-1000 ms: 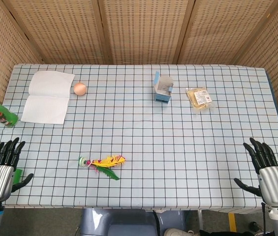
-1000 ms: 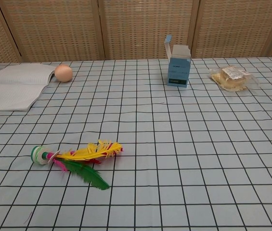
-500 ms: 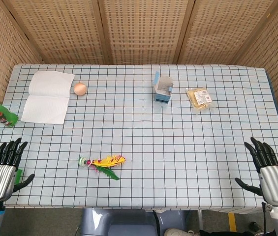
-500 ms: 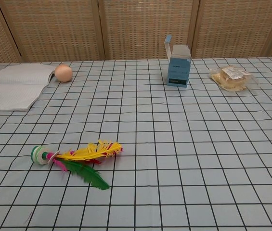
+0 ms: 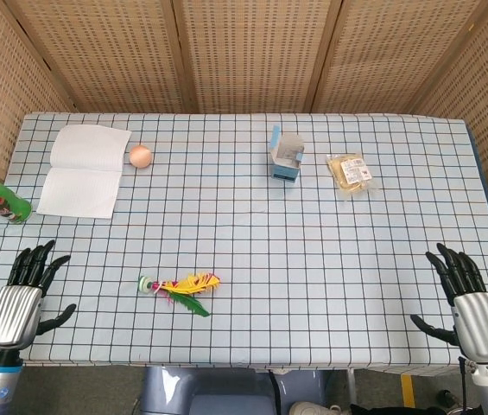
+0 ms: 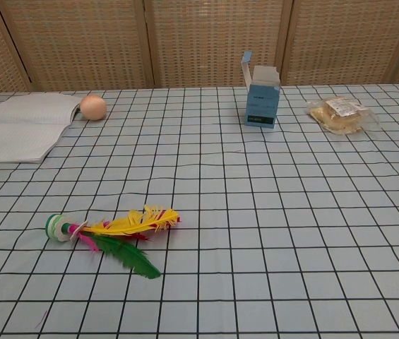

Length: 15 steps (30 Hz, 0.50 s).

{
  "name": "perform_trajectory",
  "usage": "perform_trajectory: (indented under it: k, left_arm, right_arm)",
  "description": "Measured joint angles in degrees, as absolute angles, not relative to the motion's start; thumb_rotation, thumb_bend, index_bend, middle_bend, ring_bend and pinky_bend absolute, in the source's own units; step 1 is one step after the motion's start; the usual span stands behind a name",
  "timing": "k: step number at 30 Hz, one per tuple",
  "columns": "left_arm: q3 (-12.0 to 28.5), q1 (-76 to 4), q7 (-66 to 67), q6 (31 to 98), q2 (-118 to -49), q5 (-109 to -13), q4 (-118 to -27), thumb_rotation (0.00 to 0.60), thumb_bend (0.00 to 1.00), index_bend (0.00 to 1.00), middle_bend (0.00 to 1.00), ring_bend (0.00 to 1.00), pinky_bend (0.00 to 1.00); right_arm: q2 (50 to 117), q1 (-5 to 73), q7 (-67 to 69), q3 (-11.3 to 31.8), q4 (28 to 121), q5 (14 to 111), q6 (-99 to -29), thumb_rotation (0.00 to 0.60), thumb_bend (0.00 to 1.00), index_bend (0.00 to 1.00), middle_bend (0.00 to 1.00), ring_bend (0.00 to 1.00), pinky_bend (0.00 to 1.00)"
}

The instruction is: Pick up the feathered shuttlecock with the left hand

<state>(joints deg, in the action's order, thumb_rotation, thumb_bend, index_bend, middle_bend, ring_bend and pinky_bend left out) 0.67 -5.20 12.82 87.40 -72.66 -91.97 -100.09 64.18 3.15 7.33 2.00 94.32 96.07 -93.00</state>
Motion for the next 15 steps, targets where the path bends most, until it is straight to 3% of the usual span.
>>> perform_trajectory:
  k: [8, 15]
  left_arm:
    - [4.41, -10.37, 20.40, 78.49, -71.62, -83.50, -108.33, 0.600, 0.26, 0.41, 0.00, 0.00, 0.00]
    - [9.29, -17.53, 35.19, 72.69, -75.06, -67.78, -112.64, 0.600, 0.29, 0.44, 0.00, 0.00, 0.00]
  right_arm:
    - [64.04, 3.27, 8.06, 2.07, 94.23, 95.68, -92.61, 0.600, 0.04, 0.02, 0.00, 0.00, 0.08]
    - [64.06, 3.43, 8.70, 2.07, 94.05, 95.48, -92.25, 0.600, 0.04, 0.02, 0.00, 0.00, 0.08]
